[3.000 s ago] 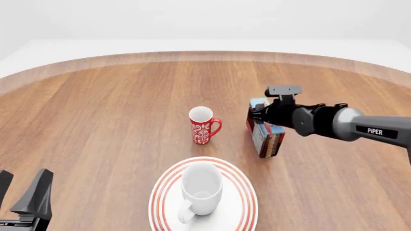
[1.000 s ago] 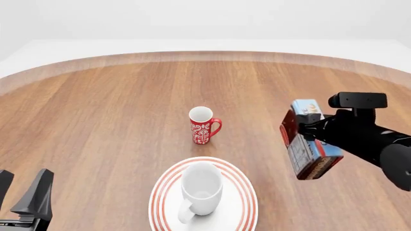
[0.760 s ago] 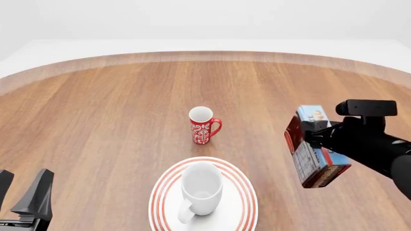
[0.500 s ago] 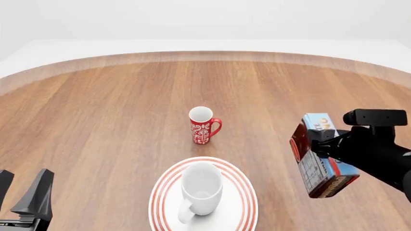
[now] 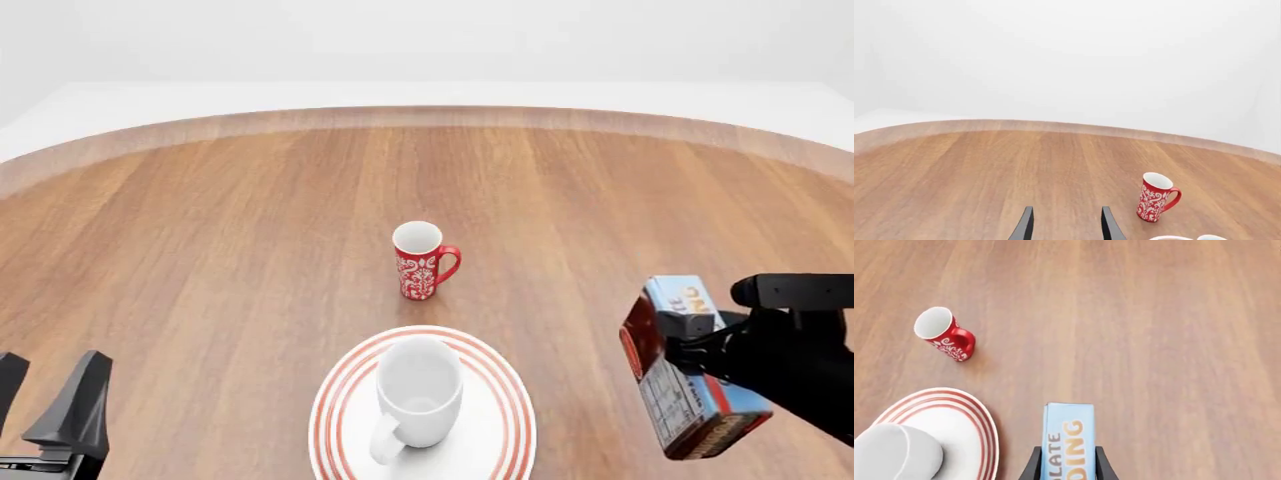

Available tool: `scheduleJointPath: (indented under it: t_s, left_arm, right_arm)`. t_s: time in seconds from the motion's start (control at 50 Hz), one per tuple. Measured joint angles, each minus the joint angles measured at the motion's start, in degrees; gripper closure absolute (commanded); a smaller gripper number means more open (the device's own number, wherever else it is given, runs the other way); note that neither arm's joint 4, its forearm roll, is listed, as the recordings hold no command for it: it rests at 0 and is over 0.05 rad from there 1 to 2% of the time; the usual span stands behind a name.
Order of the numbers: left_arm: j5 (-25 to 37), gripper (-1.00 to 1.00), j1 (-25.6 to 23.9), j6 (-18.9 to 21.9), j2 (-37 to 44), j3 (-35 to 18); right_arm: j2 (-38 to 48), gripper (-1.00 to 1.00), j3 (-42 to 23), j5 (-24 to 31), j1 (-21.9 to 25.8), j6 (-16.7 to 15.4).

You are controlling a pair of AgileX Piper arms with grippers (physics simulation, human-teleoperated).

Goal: Pick up the white mug and put it on the plate, and put the chocolate pudding to the right of the plate.

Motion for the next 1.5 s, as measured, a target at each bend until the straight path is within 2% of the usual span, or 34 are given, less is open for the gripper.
scheduleJointPath:
  t_s: [0.34, 0.78, 1.42, 1.44, 1.5]
  left_arm:
    - [-0.1, -1.0, -0.1, 0.1, 0.0, -0.1]
    - [-0.1, -1.0, -0.3, 0.1, 0.0, -0.1]
    - [-0.1, -1.0, -0.1, 0.1, 0.0, -0.1]
    - [-0.1, -1.0, -0.1, 0.1, 0.0, -0.1]
    - [-0.1, -1.0, -0.1, 0.1, 0.0, -0.1]
  right_arm:
    - [-3.3, 1.0, 5.2, 1.6, -1.1, -1.0]
    - [-4.5, 1.0, 11.5, 0.7, -2.2, -2.1]
    - [-2.0, 1.0, 14.3, -3.7, -2.8, -3.0]
    - [-2.0, -1.0, 14.3, -3.8, -2.9, -3.0]
    - [-1.7, -1.0, 14.6, -3.8, -3.0, -2.8]
